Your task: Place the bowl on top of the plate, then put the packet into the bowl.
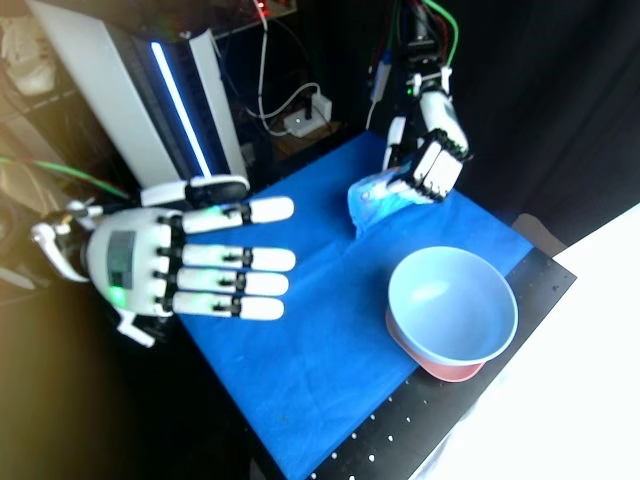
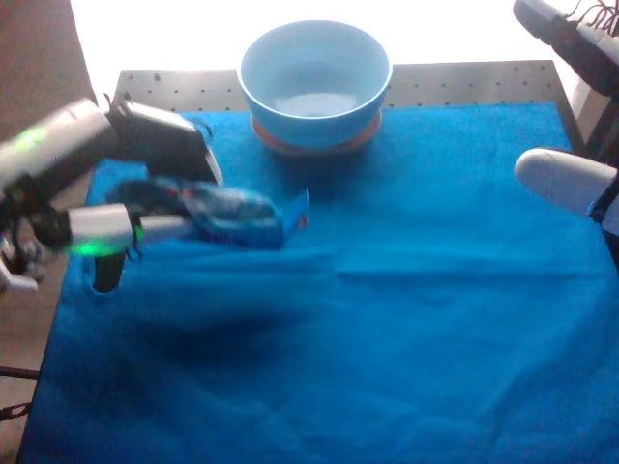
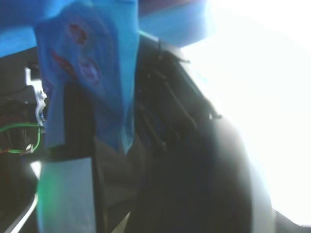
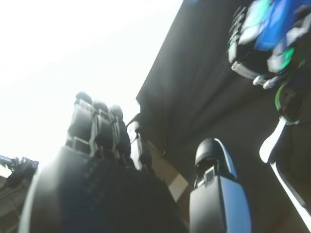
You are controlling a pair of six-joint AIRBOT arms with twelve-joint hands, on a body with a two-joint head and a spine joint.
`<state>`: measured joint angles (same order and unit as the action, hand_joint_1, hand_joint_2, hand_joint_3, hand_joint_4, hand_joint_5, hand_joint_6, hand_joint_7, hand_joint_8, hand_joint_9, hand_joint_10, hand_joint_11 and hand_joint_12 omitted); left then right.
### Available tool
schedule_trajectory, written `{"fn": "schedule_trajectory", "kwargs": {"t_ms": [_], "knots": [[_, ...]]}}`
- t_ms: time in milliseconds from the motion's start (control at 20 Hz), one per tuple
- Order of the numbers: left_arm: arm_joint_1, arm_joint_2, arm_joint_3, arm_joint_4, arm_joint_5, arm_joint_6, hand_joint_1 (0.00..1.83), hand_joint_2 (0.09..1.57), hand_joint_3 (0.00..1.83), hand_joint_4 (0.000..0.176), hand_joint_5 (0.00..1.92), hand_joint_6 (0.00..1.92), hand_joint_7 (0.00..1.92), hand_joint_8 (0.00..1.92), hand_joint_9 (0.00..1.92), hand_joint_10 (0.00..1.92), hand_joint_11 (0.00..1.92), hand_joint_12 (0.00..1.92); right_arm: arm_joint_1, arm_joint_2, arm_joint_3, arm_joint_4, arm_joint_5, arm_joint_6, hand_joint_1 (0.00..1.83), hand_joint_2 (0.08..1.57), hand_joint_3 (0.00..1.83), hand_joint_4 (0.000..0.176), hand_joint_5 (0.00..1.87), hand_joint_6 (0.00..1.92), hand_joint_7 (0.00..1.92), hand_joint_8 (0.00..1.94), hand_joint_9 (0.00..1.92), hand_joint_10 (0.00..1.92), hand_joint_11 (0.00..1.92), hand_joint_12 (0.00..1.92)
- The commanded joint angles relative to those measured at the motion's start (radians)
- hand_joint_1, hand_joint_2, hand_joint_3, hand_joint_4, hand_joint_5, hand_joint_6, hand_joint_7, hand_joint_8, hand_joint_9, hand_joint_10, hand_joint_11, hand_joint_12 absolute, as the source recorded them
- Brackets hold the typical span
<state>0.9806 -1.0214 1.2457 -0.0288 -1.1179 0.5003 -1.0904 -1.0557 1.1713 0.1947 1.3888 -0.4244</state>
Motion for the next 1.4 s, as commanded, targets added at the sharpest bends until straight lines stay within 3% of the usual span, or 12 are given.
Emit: {"fn": "schedule_trajectory", "kwargs": {"t_ms": [0,50,200,300,450,600,850,950,1000,1050,1150,1350], "knots": [[-0.019,0.013,-0.002,-0.025,-0.186,-0.012,1.37,1.13,0.0,0.0,0.95,0.97,0.9,1.13,0.82,1.29,0.64,1.16,0.007,-0.001,-0.002,0.006,0.124,0.004,0.35,1.17,0.01,0.176,0.0,0.0,0.05,0.0,0.0,0.0,0.0,0.0],[-0.04,0.023,-0.001,-0.019,-0.206,-0.011,1.37,1.14,0.0,0.0,0.9,1.05,0.91,1.13,0.81,1.31,0.62,1.22,0.007,-0.001,-0.003,0.006,0.124,0.004,0.36,1.17,0.01,0.176,0.0,0.0,0.05,0.0,0.0,0.0,0.0,0.0],[-0.124,0.024,0.02,-0.012,-0.191,0.024,1.38,1.1,0.0,0.0,0.99,0.9,1.01,0.94,0.92,1.18,0.69,1.33,0.004,-0.001,-0.004,0.01,0.124,0.004,0.33,1.18,0.01,0.176,0.0,0.0,0.07,0.0,0.0,0.0,0.0,0.0],[-0.223,-0.027,0.082,-0.012,-0.104,0.043,1.39,1.07,0.0,0.0,0.99,0.94,1.16,0.67,0.93,1.13,0.56,1.31,0.003,-0.001,-0.004,0.014,0.124,0.004,0.34,1.2,0.01,0.176,0.0,0.0,0.07,0.0,0.02,0.01,0.01,0.0],[-0.332,-0.118,0.185,0.0,0.036,0.037,1.39,1.05,0.0,0.0,1.02,0.87,1.24,0.53,1.01,1.01,0.75,1.24,-0.003,-0.004,-0.002,0.018,0.124,0.004,0.35,1.25,0.02,0.173,0.0,0.0,0.06,0.0,0.0,0.0,0.0,0.0],[-0.461,-0.226,0.306,0.079,0.207,0.0,1.39,1.06,0.0,0.0,0.96,0.94,1.14,0.67,1.08,0.99,0.94,1.23,-0.006,-0.008,0.0,0.019,0.124,0.004,0.33,1.24,0.01,0.176,0.0,0.0,0.05,0.0,0.0,0.0,0.0,0.0],[-0.534,-0.35,0.455,0.118,0.451,-0.005,1.37,1.11,0.0,0.0,0.89,1.12,0.99,0.91,0.93,1.15,0.76,1.21,-0.007,-0.02,0.009,0.019,0.124,0.004,0.33,1.27,0.01,0.17,0.0,0.0,0.03,0.0,0.0,0.0,0.0,0.0],[-0.534,-0.366,0.479,0.118,0.497,-0.005,1.2,1.16,0.0,0.0,0.83,1.14,0.94,1.13,0.84,0.63,0.55,1.28,-0.007,-0.022,0.01,0.019,0.124,0.004,0.25,1.27,0.01,0.174,0.0,0.0,0.04,0.0,0.0,0.0,0.01,0.01],[-0.533,-0.367,0.482,0.118,0.504,-0.005,1.15,1.07,0.0,0.0,0.75,0.5,0.8,0.61,0.8,0.52,0.47,1.21,-0.007,-0.022,0.009,0.019,0.124,0.004,0.24,1.27,0.0,0.176,0.0,0.0,0.03,0.0,0.0,0.0,0.0,0.0],[-0.532,-0.369,0.487,0.118,0.515,-0.005,1.11,1.03,0.0,0.0,0.78,0.19,0.8,0.32,0.77,0.42,0.44,1.12,-0.008,-0.022,0.009,0.019,0.124,0.005,0.26,1.27,0.0,0.176,0.0,0.0,0.03,0.0,0.0,0.0,0.0,0.0],[-0.532,-0.378,0.498,0.124,0.531,-0.005,0.99,0.98,0.0,0.0,0.68,0.01,0.72,0.04,0.71,0.2,0.37,1.03,-0.013,-0.025,0.009,0.019,0.124,0.005,0.3,1.29,0.01,0.167,0.0,0.0,0.02,0.0,0.0,0.0,0.02,0.01],[-0.54,-0.393,0.506,0.129,0.522,-0.004,0.92,0.96,0.0,0.013,0.6,0.0,0.65,0.0,0.7,0.05,0.34,1.02,-0.015,-0.027,0.013,0.019,0.124,0.005,0.3,1.31,0.01,0.146,0.0,0.0,0.01,0.0,0.0,0.0,0.01,0.01]]}}
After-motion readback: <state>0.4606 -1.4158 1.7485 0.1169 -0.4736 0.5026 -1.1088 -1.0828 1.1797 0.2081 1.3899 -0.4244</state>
